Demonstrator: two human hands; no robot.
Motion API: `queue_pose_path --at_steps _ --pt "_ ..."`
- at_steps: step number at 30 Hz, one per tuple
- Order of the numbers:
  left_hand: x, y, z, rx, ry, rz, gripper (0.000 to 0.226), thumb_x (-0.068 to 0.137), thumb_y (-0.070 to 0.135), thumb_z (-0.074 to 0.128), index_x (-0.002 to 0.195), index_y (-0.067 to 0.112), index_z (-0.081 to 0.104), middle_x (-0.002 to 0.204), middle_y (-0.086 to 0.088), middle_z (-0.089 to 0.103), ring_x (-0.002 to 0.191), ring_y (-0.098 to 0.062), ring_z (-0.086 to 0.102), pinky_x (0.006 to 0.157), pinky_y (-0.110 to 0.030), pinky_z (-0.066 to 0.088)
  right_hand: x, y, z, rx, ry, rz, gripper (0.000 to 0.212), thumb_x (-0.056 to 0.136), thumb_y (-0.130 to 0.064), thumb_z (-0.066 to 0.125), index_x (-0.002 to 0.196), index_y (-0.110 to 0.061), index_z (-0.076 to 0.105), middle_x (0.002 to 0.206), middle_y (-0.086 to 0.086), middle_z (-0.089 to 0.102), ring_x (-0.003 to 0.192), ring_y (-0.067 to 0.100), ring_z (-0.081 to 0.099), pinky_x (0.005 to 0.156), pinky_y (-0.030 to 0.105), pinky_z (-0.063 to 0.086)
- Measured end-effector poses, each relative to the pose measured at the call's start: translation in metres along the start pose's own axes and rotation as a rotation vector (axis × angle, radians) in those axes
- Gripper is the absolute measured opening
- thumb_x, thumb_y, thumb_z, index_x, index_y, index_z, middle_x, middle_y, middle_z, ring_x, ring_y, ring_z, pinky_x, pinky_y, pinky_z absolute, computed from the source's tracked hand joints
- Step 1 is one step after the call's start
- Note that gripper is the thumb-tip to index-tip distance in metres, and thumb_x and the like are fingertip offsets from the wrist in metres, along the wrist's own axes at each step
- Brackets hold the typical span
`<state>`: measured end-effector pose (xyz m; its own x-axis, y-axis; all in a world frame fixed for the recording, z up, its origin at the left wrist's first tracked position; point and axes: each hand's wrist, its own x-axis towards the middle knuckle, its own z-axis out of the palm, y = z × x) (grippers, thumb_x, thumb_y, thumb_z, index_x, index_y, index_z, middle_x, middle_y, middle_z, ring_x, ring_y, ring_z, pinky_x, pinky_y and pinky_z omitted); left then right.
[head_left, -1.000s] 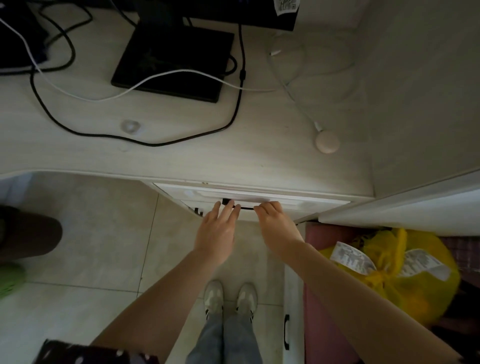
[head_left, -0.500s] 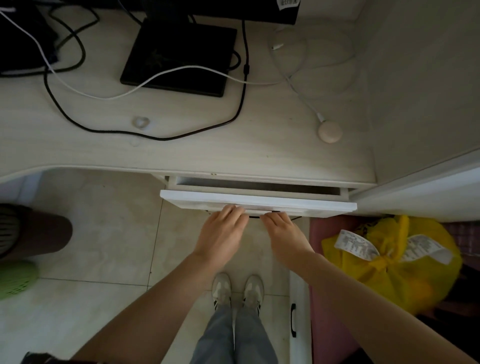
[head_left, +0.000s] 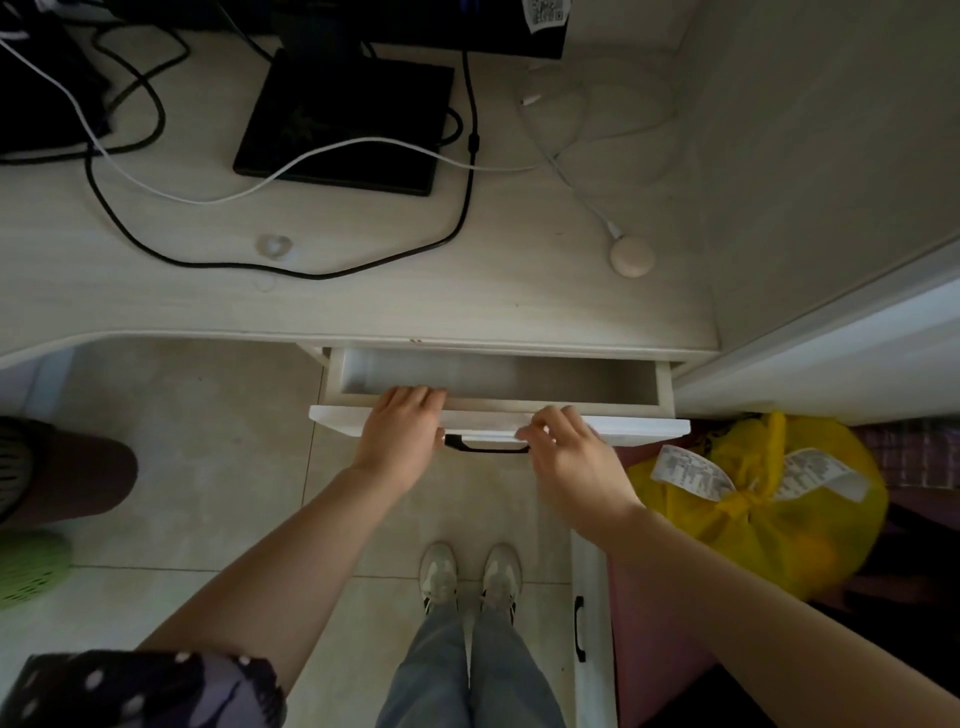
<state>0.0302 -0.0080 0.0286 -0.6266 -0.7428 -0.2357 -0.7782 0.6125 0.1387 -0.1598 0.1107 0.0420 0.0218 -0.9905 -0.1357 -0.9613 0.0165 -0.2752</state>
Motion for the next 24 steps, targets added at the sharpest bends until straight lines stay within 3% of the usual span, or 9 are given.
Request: queue_pose_path --at_steps 2,6,8,13,19,24 --pt "0.000 0.001 0.001 -0.016 -0.008 -0.008 0.044 0.061 0.015 0.085 0.102 0.009 0.068 0.088 -0.009 0.069 0.083 -0.032 0.066 0.081 -0.036 0.052 0.005 0.011 -0.008 -0.056 0.052 0.040 0.044 0.074 -0.007 0.071 0.117 -0.012 0.061 0.112 0.008 0.059 0.097 0.028 0.056 0.075 0.039 0.055" --pt "-0.002 0.002 0.002 -0.053 -0.016 -0.027 0.043 0.079 0.020 0.074 0.119 0.010 0.062 0.109 -0.010 0.066 0.105 -0.032 0.060 0.094 -0.037 0.044 0.014 0.032 -0.010 -0.096 -0.113 0.109 0.053 0.087 -0.025 0.061 0.137 -0.017 0.046 0.137 0.005 0.047 0.125 0.029 0.042 0.104 0.041 0.039" --pt "-0.005 0.001 0.005 -0.070 -0.035 -0.036 0.048 0.086 0.023 0.066 0.132 0.014 0.053 0.123 -0.007 0.061 0.117 -0.028 0.054 0.101 -0.034 0.037 0.010 0.039 -0.004 -0.088 -0.168 0.134 0.055 0.087 -0.023 0.059 0.140 -0.020 0.042 0.138 0.002 0.049 0.130 0.026 0.041 0.108 0.040 0.033" --pt "-0.022 0.003 0.006 -0.102 -0.073 -0.038 0.050 0.088 0.025 0.064 0.135 0.016 0.050 0.127 -0.004 0.059 0.119 -0.026 0.051 0.102 -0.033 0.034 -0.007 0.036 0.006 -0.095 -0.207 0.138 0.051 0.088 -0.015 0.055 0.137 -0.023 0.042 0.132 0.001 0.055 0.120 0.028 0.052 0.105 0.040 0.036" --pt "-0.060 0.010 0.015 -0.094 -0.144 -0.036 0.043 0.086 0.025 0.064 0.128 0.018 0.054 0.120 -0.001 0.062 0.113 -0.024 0.053 0.097 -0.031 0.037 -0.042 0.025 0.007 -0.095 -0.313 0.105 0.057 0.087 -0.013 0.060 0.138 -0.025 0.037 0.133 -0.001 0.053 0.120 0.025 0.051 0.102 0.039 0.040" --pt "-0.098 0.021 0.016 -0.127 -0.192 -0.063 0.045 0.088 0.018 0.062 0.132 0.018 0.053 0.125 0.000 0.062 0.116 -0.023 0.053 0.098 -0.031 0.037 -0.073 0.010 0.009 -0.103 -0.413 0.077 0.060 0.089 -0.012 0.059 0.140 -0.027 0.031 0.135 -0.001 0.050 0.121 0.025 0.050 0.099 0.041 0.044"
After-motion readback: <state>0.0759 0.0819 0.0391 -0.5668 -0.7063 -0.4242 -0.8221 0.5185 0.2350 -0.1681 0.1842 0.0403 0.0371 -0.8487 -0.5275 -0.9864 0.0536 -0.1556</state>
